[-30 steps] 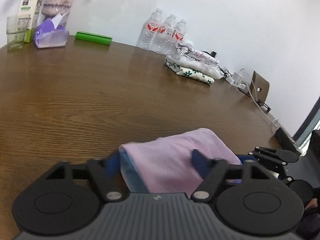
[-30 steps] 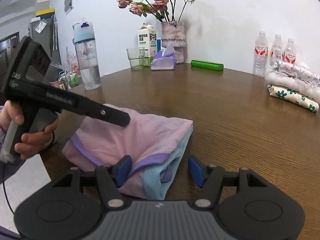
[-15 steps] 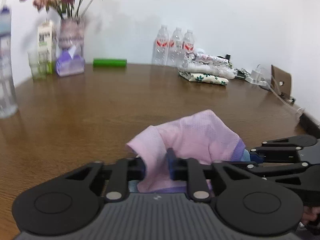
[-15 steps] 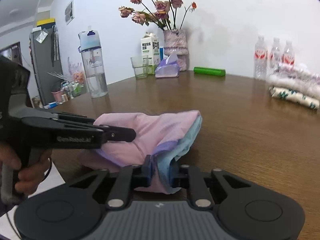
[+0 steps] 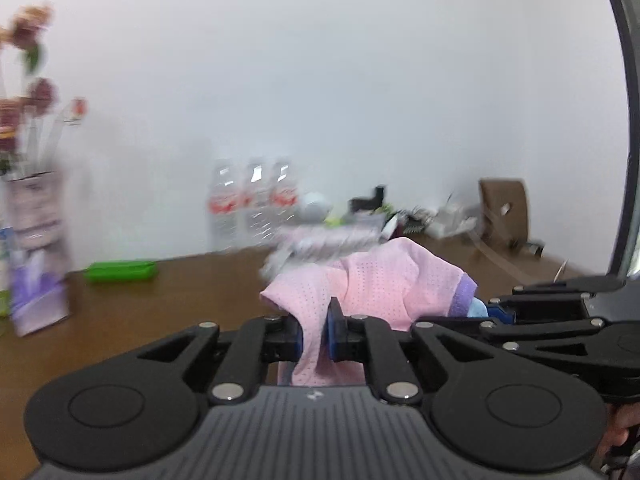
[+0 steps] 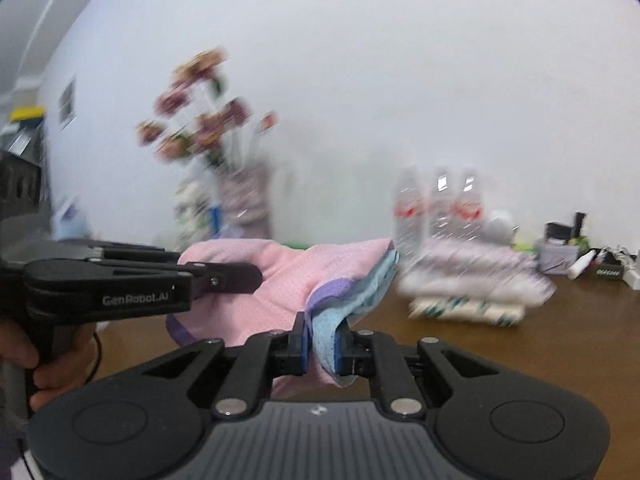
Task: Fold clothes
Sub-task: 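Grasp the folded pink garment with both grippers and lift it, then carry the folded garment with both grippers toward the clothes stack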
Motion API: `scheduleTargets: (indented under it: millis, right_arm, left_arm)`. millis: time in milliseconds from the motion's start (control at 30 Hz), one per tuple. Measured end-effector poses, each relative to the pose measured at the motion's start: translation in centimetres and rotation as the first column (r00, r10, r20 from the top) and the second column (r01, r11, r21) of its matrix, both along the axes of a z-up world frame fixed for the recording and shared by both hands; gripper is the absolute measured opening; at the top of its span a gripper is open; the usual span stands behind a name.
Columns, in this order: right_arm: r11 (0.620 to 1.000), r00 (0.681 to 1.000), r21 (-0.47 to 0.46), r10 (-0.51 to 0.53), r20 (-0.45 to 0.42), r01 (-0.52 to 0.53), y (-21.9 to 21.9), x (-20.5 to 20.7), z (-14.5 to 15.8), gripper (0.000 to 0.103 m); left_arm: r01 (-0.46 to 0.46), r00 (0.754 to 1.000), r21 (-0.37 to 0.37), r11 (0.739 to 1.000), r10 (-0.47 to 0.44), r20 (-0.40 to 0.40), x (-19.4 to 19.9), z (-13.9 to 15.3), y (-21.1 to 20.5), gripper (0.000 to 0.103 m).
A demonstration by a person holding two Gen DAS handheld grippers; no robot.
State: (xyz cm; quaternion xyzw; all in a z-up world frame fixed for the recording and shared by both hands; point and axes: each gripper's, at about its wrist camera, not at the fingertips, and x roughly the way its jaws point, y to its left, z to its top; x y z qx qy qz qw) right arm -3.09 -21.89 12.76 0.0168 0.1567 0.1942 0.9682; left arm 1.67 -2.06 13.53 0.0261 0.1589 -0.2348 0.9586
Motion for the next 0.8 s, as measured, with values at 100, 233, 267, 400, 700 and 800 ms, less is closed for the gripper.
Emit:
scheduleTargets:
  millis: [100,233,267,400,700,800]
  right_arm:
    - [1.000,1.000,0.009,-0.029,-0.002,0.029,-2.8,5.8,2.9,0.010]
    - [0.996,0.997,0.064,-0.059,-0.052,0.062,-6.8,15.5,5.5,0.010]
    - [0.995,0.996,0.075,-0.058,-0.072,0.064,-7.6,17.4,5.3,0.010]
    - [0.990,0.987,0.118,-0.055,-0.152,0.073,-10.7,24.9,4.3,0.010]
    - [0.990,0.977,0.077,-0.106,-0.184,0.122,-13.1,30.1,0.8,0.011]
    - [0.987,0.978,0.047,-0.148,-0.148,0.156,-13.4,30.0,0.3,0.024]
  left_arm:
    - [0.039,0.998,-0.038,0.999,-0.041,-0.048,7.5,3.7,-2.9,0.011]
    - [0.042,0.992,-0.045,0.998,-0.047,-0.121,16.7,6.8,-6.7,0.011]
    - [0.038,0.990,-0.040,0.998,-0.043,-0.137,18.9,7.0,-7.6,0.011]
    - [0.030,0.976,-0.026,0.999,-0.035,-0.214,25.5,4.9,-9.9,0.011]
    - [0.034,0.949,-0.038,0.999,-0.044,-0.311,33.2,-1.3,-12.4,0.011]
    - [0.029,0.965,-0.011,1.000,-0.031,-0.259,32.5,-3.3,-12.4,0.039]
